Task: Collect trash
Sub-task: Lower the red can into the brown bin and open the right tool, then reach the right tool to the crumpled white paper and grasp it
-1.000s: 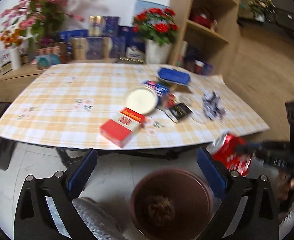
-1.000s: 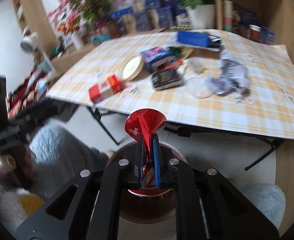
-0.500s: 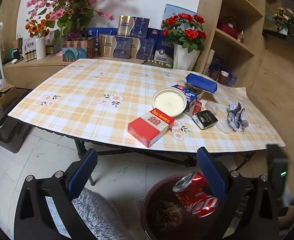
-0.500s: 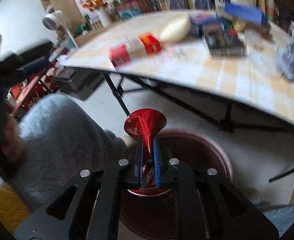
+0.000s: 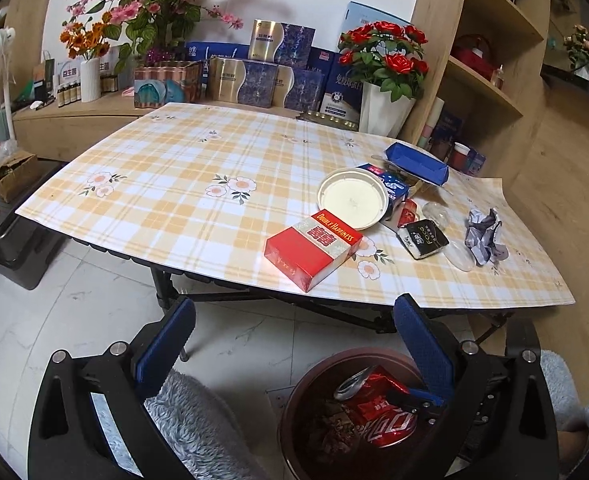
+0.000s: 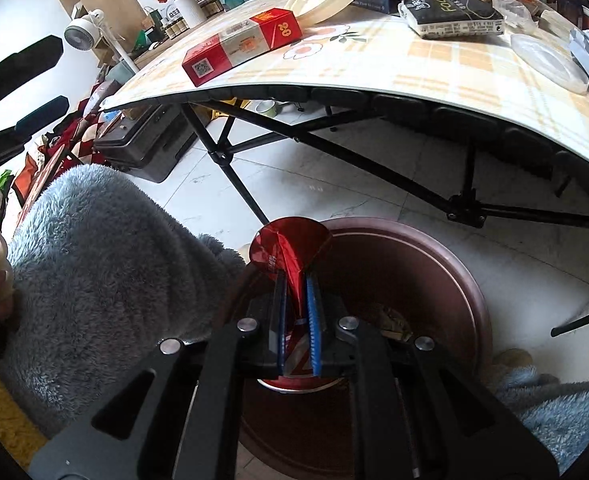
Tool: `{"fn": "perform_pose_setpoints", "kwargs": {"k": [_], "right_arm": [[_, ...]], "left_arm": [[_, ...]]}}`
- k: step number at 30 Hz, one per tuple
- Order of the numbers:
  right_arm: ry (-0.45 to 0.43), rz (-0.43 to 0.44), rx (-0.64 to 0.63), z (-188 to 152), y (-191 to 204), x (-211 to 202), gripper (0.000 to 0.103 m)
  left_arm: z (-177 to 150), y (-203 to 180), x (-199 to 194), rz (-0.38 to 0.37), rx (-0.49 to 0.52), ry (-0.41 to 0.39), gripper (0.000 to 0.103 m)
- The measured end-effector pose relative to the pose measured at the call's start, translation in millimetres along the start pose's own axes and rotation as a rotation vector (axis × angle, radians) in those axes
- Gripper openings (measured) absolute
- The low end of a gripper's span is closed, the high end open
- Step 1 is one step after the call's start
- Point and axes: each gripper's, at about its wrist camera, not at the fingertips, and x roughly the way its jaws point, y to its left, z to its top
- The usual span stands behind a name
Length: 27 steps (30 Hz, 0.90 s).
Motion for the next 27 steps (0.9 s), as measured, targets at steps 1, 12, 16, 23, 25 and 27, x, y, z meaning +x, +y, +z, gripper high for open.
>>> {"fn": "perform_pose_setpoints", "kwargs": {"k": [1, 12, 16, 23, 25, 27], "right_arm": [[-0.002, 0.000, 0.001, 0, 0, 0, 0.013], [-0.122, 0.003, -0.009, 6, 1, -21, 0.071], [-0.208, -0.018, -0.026, 10, 2, -37, 0.096], [-0.267, -0.140, -0.014, 16, -6, -52, 0.097], [-0.277, -0.180, 0.010, 19, -11, -58, 0.097], [-0.284, -0.206, 0.031, 23, -13, -65, 0.097]], "left_arm": [[0, -1, 0, 0.000, 0.002, 0.001, 0.097], [0, -2, -1, -0.004, 0.008, -0.003, 0.097], [1, -2, -1, -0.004, 0.008, -0.003, 0.097], [0, -2, 0, 0.000, -0.001, -0.011, 0.097], [0, -2, 0, 0.005, -0.002, -0.013, 0.097], [0, -4, 1, 0.005, 0.002, -0.009, 0.097]]}}
